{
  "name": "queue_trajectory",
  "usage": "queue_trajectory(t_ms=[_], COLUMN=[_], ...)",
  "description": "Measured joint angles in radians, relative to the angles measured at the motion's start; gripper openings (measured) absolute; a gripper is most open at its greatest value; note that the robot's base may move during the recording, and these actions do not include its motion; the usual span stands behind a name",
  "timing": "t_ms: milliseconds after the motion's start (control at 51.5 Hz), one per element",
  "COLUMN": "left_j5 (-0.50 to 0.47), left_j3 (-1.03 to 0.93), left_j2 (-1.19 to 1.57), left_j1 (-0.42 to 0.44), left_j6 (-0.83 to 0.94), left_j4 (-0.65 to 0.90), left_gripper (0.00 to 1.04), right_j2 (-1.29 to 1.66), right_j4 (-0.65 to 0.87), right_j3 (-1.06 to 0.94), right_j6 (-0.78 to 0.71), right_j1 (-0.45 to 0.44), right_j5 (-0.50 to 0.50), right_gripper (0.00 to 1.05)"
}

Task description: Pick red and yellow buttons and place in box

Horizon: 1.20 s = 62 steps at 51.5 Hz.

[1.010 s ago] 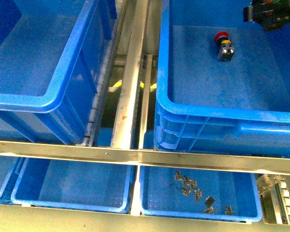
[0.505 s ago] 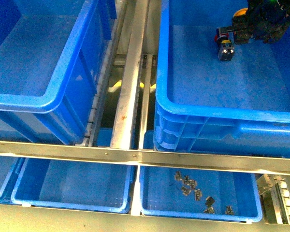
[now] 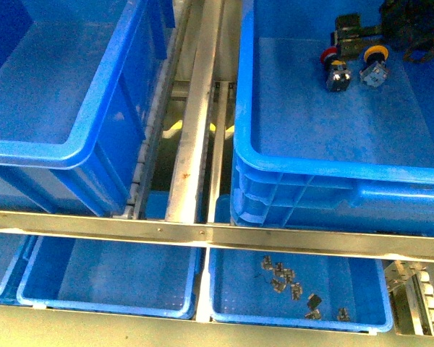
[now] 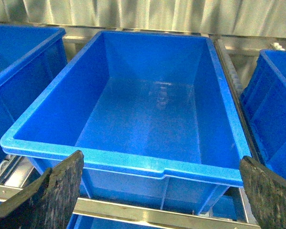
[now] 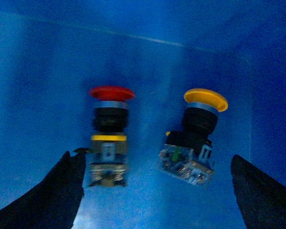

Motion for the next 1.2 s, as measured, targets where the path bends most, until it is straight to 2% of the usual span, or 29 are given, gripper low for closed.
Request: queue_trajectory(t_ms=[78, 214, 291, 388, 466, 602, 621, 699, 777, 816, 951, 1029, 1126, 1165, 1204], left_j5=[0.000, 0.000, 0.000, 0.000, 0.000, 0.000, 0.000, 0.001, -0.001, 0.000, 0.000, 0.000, 0.000, 0.000, 0.000], left_j3=[0.000, 0.000, 0.000, 0.000, 0.000, 0.000, 0.000, 0.000, 0.000, 0.000, 0.000, 0.000, 0.000, 0.000, 0.000], left_j2=[0.000, 0.000, 0.000, 0.000, 0.000, 0.000, 0.000, 0.000, 0.000, 0.000, 0.000, 0.000, 0.000, 0.000, 0.000], left_j1=[0.000, 0.000, 0.000, 0.000, 0.000, 0.000, 0.000, 0.000, 0.000, 0.000, 0.000, 0.000, 0.000, 0.000, 0.000], left_j6=[0.000, 0.000, 0.000, 0.000, 0.000, 0.000, 0.000, 0.000, 0.000, 0.000, 0.000, 0.000, 0.000, 0.000, 0.000], left_j4=[0.000, 0.000, 0.000, 0.000, 0.000, 0.000, 0.000, 0.000, 0.000, 0.000, 0.000, 0.000, 0.000, 0.000, 0.000], left_gripper=[0.97, 0.97, 0.97, 0.97, 0.97, 0.97, 0.97, 0.97, 0.97, 0.97, 0.97, 0.97, 0.97, 0.97, 0.97], right_j2=[-0.134, -0.449, -0.655, -0.848, -1.030, -1.131, -1.122, -1.114, -1.133, -1.154, -1.245, -1.306, -1.371, -1.408, -1.439], right_j4=[0.090, 0.219, 0.221, 0.195, 0.101, 0.079, 0.164, 0.460, 0.651, 0.685, 0.696, 0.665, 0.634, 0.615, 0.593], right_j3=[-0.158, -0.500, -0.709, -0.882, -1.011, -1.066, -1.091, -1.195, -1.287, -1.308, -1.362, -1.414, -1.445, -1.459, -1.471], right_j6=[0.006, 0.046, 0.111, 0.206, 0.333, 0.414, 0.393, 0.277, 0.173, 0.148, 0.094, 0.082, 0.073, 0.069, 0.069], right_j1=[0.000, 0.005, 0.014, 0.026, 0.048, 0.056, 0.064, 0.064, 0.048, 0.041, 0.010, -0.016, -0.034, -0.044, -0.083], right_j5=[-0.072, -0.220, -0.277, -0.255, -0.156, -0.129, -0.074, 0.026, 0.026, 0.022, -0.008, -0.031, -0.050, -0.062, -0.122], right_gripper=[1.00, 0.98, 0.98, 0.98, 0.98, 0.98, 0.95, 0.83, 0.70, 0.65, 0.43, 0.22, 0.05, 0.04, 0.03])
